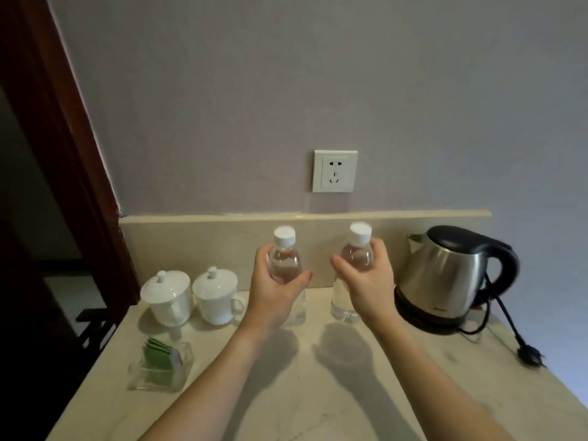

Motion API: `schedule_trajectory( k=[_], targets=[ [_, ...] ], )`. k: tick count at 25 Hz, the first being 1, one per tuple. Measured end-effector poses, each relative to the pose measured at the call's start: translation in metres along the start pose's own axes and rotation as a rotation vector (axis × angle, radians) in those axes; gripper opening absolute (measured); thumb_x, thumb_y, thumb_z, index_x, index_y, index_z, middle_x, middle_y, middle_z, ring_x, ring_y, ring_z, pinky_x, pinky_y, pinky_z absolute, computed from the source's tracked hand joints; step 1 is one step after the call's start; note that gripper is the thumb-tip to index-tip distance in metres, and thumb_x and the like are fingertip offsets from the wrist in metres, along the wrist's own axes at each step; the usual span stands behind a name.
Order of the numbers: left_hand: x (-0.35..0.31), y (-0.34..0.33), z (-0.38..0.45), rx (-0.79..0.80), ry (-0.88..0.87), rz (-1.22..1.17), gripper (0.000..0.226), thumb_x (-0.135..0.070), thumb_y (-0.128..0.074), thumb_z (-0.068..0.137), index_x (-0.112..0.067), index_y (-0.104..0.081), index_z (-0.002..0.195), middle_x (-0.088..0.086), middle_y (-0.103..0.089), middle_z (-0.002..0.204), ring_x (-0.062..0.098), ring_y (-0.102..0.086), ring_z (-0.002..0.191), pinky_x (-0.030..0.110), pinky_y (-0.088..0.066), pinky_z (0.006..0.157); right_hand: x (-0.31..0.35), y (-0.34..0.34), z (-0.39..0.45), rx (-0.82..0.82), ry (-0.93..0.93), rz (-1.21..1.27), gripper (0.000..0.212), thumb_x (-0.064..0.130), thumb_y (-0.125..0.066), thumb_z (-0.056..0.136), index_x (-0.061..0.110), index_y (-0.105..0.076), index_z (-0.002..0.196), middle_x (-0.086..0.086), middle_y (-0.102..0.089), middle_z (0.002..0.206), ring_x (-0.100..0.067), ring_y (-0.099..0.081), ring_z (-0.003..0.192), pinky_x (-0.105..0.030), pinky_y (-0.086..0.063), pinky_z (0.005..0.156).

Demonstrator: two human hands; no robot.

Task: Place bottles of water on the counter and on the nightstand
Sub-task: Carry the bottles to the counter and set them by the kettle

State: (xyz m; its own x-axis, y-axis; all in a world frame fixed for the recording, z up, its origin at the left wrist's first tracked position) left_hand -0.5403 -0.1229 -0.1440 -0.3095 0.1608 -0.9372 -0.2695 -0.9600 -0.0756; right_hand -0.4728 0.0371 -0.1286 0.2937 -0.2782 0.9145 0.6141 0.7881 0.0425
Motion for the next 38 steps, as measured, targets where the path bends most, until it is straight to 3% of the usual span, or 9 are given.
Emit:
schedule_trajectory(
  k=[4, 9, 12, 14, 16, 20, 29, 33, 38],
  targets=[
    [0.043, -0.018, 0.003, -0.014, 0.105, 0.036, 0.054, -0.004, -0.082, 0.075, -0.028, -0.050, 0.112, -0.008, -0.072, 0.091, 0.004, -0.069, 0.080, 0.024, -0.055, 0.078, -0.045, 0.004, 0.008, 0.029, -0.123, -0.025, 0.040, 0.022, -0.082, 0.075, 0.029, -0.054, 0.102, 0.005, -0.066, 0.092, -0.003, -0.064, 0.080, -0.026, -0.047, 0.073],
    [0.074, -0.035, 0.003, -0.015, 0.149, 0.081, 0.054, -0.005, -0.084, 0.072, -0.026, -0.054, 0.112, -0.006, -0.073, 0.092, 0.009, -0.069, 0.084, 0.029, -0.056, 0.080, -0.079, 0.008, 0.007, 0.079, -0.176, -0.109, 0.049, 0.024, -0.086, 0.069, 0.036, -0.051, 0.103, 0.008, -0.066, 0.095, -0.005, -0.063, 0.084, -0.024, -0.047, 0.073],
    [0.081, -0.031, 0.003, -0.043, 0.137, 0.075, 0.051, 0.001, -0.081, 0.074, -0.021, -0.053, 0.111, -0.008, -0.071, 0.086, 0.007, -0.068, 0.081, 0.023, -0.055, 0.076, -0.089, 0.013, 0.002, 0.161, -0.212, -0.119, 0.058, 0.023, -0.086, 0.068, 0.038, -0.050, 0.111, 0.010, -0.066, 0.101, -0.008, -0.064, 0.091, -0.022, -0.050, 0.073],
    [0.089, -0.023, -0.006, 0.043, 0.191, 0.173, 0.052, -0.009, -0.083, 0.074, -0.026, -0.053, 0.112, -0.012, -0.072, 0.091, 0.004, -0.069, 0.086, 0.021, -0.053, 0.077, -0.101, 0.016, -0.008, 0.252, -0.348, -0.072, 0.059, 0.013, -0.084, 0.070, 0.030, -0.053, 0.117, 0.007, -0.068, 0.100, -0.012, -0.065, 0.092, -0.026, -0.056, 0.074],
    [0.098, -0.014, -0.020, 0.192, 0.277, 0.261, 0.061, -0.021, -0.084, 0.071, -0.036, -0.049, 0.119, -0.016, -0.072, 0.103, 0.000, -0.068, 0.097, 0.020, -0.052, 0.083, -0.110, 0.020, -0.018, 0.337, -0.397, -0.141, 0.066, 0.019, -0.084, 0.068, 0.037, -0.051, 0.121, 0.011, -0.070, 0.104, -0.008, -0.067, 0.096, -0.030, -0.058, 0.082],
    [0.111, -0.003, -0.021, 0.288, 0.336, 0.376, 0.057, -0.033, -0.086, 0.069, -0.032, -0.056, 0.117, -0.014, -0.075, 0.105, -0.001, -0.068, 0.099, 0.022, -0.053, 0.088, -0.119, 0.024, -0.018, 0.380, -0.367, -0.240, 0.060, 0.029, -0.082, 0.072, 0.047, -0.047, 0.116, 0.022, -0.068, 0.104, 0.009, -0.064, 0.091, -0.011, -0.050, 0.066],
    [0.125, -0.021, 0.030, 0.084, 0.242, 0.412, 0.054, -0.038, -0.084, 0.071, -0.036, -0.053, 0.116, -0.018, -0.071, 0.106, -0.005, -0.066, 0.098, 0.016, -0.051, 0.080, -0.137, -0.003, 0.014, 0.219, -0.281, -0.248, 0.061, 0.026, -0.079, 0.071, 0.048, -0.048, 0.120, 0.024, -0.069, 0.102, 0.003, -0.066, 0.092, -0.023, -0.055, 0.074],
    [0.137, -0.018, 0.028, 0.083, 0.209, 0.511, 0.041, -0.033, -0.078, 0.074, -0.034, -0.052, 0.104, -0.012, -0.064, 0.099, 0.001, -0.063, 0.088, 0.015, -0.047, 0.072, -0.144, -0.003, 0.023, 0.219, -0.285, -0.254, 0.047, 0.018, -0.073, 0.075, 0.039, -0.054, 0.113, 0.016, -0.070, 0.098, -0.001, -0.067, 0.089, -0.022, -0.054, 0.073],
    [0.146, -0.018, 0.033, -0.011, 0.194, 0.541, 0.047, -0.038, -0.084, 0.068, -0.034, -0.055, 0.106, -0.012, -0.063, 0.104, 0.000, -0.062, 0.095, 0.023, -0.052, 0.080, -0.149, -0.007, 0.027, 0.219, -0.273, -0.317, 0.055, 0.025, -0.081, 0.071, 0.034, -0.052, 0.117, 0.017, -0.066, 0.102, 0.003, -0.063, 0.091, -0.023, -0.055, 0.077]
  ],
)
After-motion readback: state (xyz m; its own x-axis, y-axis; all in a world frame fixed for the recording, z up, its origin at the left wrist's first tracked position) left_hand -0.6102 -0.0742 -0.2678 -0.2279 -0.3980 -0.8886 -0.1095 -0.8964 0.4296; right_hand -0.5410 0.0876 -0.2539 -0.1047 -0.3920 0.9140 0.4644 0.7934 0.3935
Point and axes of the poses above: each hand's wrist, its own z-axis towards the middle knuckle, its own y-axis out of the back of the hand, x = y × z, the point moved 2 cm from there along z, towards the middle knuckle
